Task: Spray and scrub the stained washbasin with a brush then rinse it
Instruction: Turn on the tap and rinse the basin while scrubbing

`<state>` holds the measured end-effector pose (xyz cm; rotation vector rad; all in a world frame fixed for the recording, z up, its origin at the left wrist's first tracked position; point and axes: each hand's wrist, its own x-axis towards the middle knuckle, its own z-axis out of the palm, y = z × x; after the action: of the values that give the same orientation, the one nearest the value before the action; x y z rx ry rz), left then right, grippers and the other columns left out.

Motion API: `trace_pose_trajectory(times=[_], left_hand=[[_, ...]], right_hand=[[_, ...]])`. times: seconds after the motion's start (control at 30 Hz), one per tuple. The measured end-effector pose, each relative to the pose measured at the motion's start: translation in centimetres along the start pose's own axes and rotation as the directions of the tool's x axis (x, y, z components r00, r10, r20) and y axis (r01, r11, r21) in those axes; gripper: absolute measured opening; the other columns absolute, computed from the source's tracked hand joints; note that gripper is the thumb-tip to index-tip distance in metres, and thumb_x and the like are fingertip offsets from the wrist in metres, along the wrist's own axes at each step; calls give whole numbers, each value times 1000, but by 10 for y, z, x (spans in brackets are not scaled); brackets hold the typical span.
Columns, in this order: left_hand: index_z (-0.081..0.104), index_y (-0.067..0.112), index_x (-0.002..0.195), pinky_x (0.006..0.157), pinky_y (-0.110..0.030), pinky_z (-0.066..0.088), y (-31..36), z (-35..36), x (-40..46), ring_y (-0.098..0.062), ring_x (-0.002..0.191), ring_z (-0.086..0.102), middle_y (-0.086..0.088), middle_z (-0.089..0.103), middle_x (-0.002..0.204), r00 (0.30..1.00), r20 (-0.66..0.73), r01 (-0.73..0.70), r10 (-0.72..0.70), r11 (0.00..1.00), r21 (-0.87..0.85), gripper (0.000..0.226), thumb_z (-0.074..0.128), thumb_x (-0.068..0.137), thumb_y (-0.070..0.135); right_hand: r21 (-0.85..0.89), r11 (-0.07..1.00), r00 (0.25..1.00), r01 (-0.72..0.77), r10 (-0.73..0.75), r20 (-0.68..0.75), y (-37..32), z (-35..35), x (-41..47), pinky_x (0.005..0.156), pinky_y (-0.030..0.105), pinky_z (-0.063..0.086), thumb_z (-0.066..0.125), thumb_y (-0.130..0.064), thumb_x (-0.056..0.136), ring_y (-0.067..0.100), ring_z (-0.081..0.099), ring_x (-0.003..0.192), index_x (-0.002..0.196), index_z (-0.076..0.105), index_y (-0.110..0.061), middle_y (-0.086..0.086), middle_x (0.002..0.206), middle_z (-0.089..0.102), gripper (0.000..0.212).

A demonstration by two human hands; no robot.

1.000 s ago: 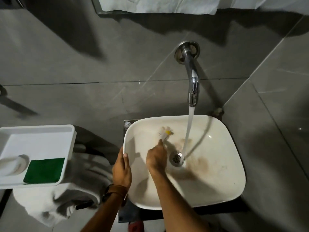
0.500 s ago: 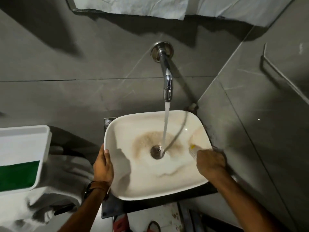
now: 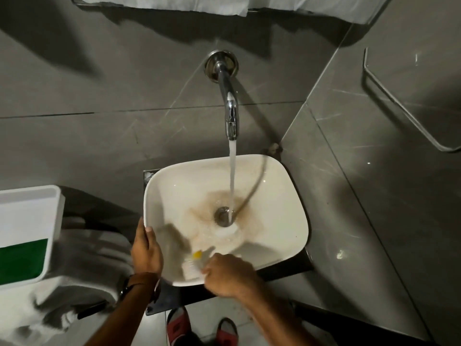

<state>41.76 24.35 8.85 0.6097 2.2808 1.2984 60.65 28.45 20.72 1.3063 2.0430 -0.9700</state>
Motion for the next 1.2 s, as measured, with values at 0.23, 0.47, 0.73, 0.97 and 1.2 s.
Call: trace_pose_trajectory(times=[0.23,0.47,0.73,0.97,1.2], left_hand=[[47,17,141,90,-47,49,-6,2,-17,-38,108,59,-21,61,125,998,-27,47,-49,997,-56,43,33,105,36],[47,15,142,92,-46,46,-12,5,-14,-39,112,57,-22,60,128,999,-40,20,-22,999,-46,44,33,105,35],[45,22,141,93,-49,49,-12,4,-14,-39,109,59,-20,61,127,998,-56,36,-38,999,-34,58,28,96,54],[35,2,147,116,-48,28,9,-2,-12,-37,141,34,-21,37,152,999,-35,-17,21,992,128,47,36,104,21],[56,10,129,101,-32,41,106,6,13,-26,119,57,-10,61,129,943,67,-332,327,940,74,33,48,100,25]], right_hand=[[-289,842,836,-456,294,-463,140,-79,23,99,34,44,43,-28,100,24,63,121,124,66,-22,2,130,68,33],[-501,758,711,-418,-71,-699,116,-161,109,77,31,50,42,-18,98,20,72,92,125,67,-26,1,99,74,38],[-593,747,744,-301,-205,-636,113,-178,112,82,37,52,55,-14,94,31,70,95,103,68,-16,8,102,73,16],[-302,883,874,-359,204,-442,137,-96,61,97,37,45,48,-33,95,26,65,119,123,65,-21,3,128,69,35],[571,802,972,-177,233,-26,79,-56,38,40,16,25,66,-25,80,13,40,40,83,68,-8,3,57,51,17]])
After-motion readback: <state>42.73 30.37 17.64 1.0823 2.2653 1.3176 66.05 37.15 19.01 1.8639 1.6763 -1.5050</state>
